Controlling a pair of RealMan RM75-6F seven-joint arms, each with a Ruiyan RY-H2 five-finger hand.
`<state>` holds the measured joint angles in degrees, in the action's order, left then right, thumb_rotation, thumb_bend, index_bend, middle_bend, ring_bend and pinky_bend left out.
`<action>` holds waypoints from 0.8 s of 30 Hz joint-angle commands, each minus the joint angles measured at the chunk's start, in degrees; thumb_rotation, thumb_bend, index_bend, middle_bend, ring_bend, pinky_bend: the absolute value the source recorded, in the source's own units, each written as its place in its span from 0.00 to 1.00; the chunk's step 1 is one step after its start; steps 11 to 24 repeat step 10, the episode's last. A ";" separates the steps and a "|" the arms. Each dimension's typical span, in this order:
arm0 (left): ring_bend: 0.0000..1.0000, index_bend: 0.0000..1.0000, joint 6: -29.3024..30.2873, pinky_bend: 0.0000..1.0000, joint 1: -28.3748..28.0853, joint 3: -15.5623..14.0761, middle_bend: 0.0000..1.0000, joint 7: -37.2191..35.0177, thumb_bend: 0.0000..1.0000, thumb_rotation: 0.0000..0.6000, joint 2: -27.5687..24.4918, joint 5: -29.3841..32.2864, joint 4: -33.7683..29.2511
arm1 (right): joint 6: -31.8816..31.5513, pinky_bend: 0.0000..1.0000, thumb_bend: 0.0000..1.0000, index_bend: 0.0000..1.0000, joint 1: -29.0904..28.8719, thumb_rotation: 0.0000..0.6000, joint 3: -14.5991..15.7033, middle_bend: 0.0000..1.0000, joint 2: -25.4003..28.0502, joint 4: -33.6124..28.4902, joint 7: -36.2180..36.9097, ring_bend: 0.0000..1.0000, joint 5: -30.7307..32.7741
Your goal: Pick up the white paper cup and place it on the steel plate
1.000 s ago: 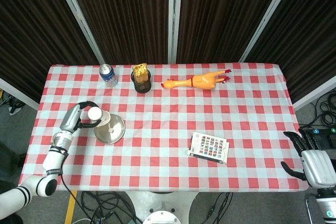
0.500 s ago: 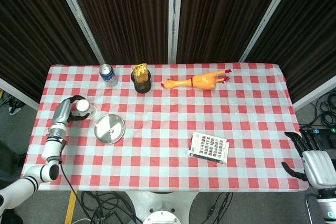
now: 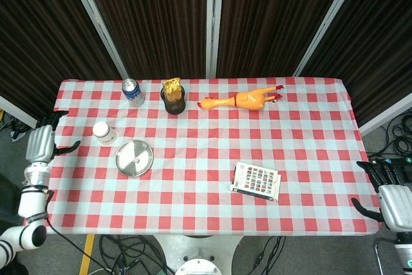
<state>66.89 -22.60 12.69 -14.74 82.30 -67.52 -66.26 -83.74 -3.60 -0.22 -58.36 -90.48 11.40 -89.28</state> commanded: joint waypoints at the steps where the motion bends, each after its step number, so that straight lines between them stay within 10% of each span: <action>1: 0.08 0.19 9.14 0.07 7.06 -4.08 0.16 9.30 0.19 1.00 -4.74 -2.73 -7.43 | 0.29 0.03 0.20 0.12 0.09 1.00 0.21 0.14 -0.31 0.77 1.02 0.00 -0.01; 10: 0.08 0.19 21.32 0.06 16.34 -9.82 0.15 15.82 0.19 1.00 -8.46 -7.85 -18.45 | -1.22 0.03 0.20 0.12 0.25 1.00 -0.03 0.13 -2.02 1.82 0.76 0.00 -1.18; 24: 0.08 0.19 21.32 0.06 16.34 -9.82 0.15 15.82 0.19 1.00 -8.46 -7.85 -18.45 | -1.22 0.03 0.20 0.12 0.25 1.00 -0.03 0.13 -2.02 1.82 0.76 0.00 -1.18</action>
